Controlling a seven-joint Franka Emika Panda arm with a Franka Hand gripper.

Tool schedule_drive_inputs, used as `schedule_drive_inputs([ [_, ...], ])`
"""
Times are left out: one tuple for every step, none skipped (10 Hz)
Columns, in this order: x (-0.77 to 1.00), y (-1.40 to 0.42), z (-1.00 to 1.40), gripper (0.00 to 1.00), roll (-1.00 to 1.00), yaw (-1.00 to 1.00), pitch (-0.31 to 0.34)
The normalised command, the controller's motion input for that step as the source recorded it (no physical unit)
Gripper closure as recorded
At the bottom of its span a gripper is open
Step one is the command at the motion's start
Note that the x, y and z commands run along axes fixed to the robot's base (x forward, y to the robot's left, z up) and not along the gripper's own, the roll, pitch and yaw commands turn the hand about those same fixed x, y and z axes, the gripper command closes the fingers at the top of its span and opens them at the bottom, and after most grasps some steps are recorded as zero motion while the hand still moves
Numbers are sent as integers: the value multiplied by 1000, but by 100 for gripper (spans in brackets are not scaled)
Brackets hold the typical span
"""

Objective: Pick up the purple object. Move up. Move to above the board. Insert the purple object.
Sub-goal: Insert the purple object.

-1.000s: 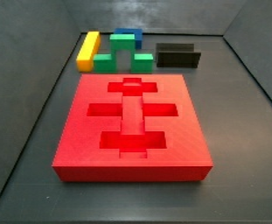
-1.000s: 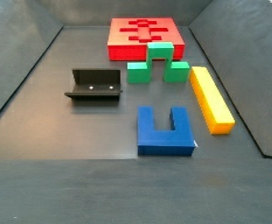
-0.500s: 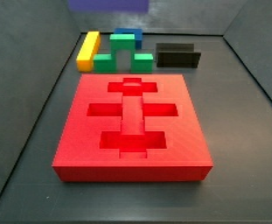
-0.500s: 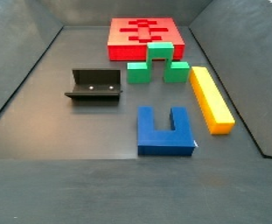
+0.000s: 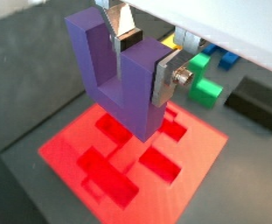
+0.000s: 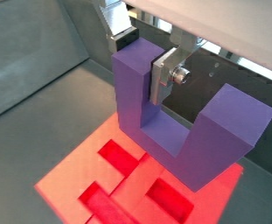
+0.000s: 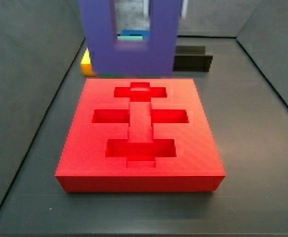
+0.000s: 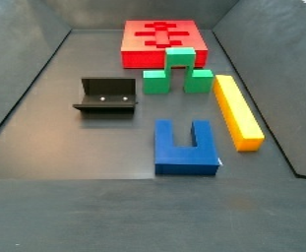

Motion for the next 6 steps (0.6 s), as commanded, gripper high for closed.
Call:
schedule_drive_inputs([
  [783, -423, -514, 100, -29, 277, 26],
  [806, -377, -397, 100, 0, 257, 61],
  [811, -303, -351, 100, 16, 171, 123],
  [677, -226, -303, 100, 69, 109, 127],
  [537, -151, -226, 100, 99, 29, 113],
  [0, 0, -77, 100, 0, -31, 0],
])
